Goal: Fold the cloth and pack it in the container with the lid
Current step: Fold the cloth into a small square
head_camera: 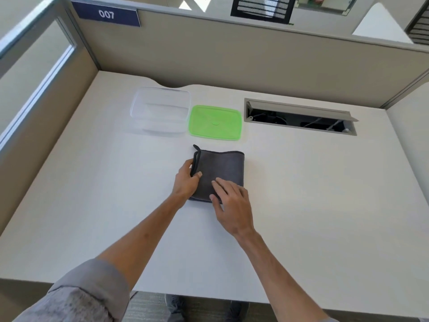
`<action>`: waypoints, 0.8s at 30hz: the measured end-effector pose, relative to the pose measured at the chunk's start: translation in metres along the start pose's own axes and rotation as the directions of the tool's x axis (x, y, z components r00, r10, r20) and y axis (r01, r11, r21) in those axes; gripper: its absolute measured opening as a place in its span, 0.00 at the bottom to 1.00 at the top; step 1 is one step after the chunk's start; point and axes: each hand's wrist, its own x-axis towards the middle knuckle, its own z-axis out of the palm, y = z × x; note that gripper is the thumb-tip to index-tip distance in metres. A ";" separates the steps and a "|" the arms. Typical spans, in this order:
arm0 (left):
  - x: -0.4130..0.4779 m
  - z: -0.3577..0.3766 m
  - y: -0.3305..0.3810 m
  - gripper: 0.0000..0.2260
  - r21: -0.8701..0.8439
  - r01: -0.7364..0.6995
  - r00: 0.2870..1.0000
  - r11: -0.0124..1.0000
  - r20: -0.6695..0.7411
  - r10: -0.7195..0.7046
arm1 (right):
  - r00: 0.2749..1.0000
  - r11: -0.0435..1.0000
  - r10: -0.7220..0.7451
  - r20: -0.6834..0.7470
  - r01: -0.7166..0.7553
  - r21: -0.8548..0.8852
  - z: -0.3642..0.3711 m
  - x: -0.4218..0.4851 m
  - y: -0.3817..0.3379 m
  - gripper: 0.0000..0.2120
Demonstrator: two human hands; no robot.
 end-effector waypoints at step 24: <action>0.010 0.014 -0.009 0.28 0.837 -0.456 0.849 0.301 0.308 0.430 | 0.981 0.993 -0.031 0.189 0.052 -0.105 0.010 -0.001 0.026 0.32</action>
